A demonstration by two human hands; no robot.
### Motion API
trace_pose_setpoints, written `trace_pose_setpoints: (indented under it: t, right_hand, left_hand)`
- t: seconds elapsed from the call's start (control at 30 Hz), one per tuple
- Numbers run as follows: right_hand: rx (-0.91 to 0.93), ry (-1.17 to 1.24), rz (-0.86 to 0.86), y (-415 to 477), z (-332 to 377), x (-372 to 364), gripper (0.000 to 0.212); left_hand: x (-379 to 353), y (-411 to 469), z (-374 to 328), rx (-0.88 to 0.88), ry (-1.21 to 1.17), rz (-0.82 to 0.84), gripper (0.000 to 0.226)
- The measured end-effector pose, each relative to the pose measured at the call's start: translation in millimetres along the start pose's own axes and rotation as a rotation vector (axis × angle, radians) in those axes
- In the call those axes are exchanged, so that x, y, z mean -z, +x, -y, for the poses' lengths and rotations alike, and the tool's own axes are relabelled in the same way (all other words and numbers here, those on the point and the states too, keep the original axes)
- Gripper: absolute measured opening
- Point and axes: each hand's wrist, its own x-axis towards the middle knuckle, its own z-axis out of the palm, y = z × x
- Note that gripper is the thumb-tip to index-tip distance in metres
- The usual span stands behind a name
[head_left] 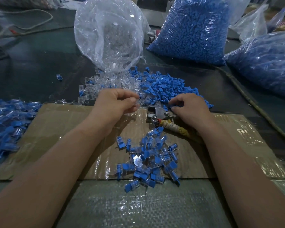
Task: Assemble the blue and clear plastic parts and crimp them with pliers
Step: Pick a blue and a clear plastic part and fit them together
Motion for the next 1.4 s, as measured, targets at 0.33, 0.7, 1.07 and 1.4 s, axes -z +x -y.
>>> trace_pose_setpoints:
  t: [0.33, 0.7, 1.07, 1.4]
  right_hand:
    - [0.064, 0.084, -0.181, -3, 2, 1, 0.012]
    - [0.141, 0.610, -0.174, -32, 34, 12, 0.022]
    - [0.150, 0.751, -0.143, -43, 51, 7, 0.023]
    - [0.152, 0.637, -0.105, -45, 51, 6, 0.016]
  left_hand:
    - [3, -1, -3, 0.109, -0.182, 0.126, 0.016]
    - [0, -2, -5, 0.103, -0.339, 0.229, 0.016]
    - [-2, -2, -1, 0.058, -0.321, 0.251, 0.023]
    - [-3, -6, -4, 0.055, -0.306, 0.253, 0.024]
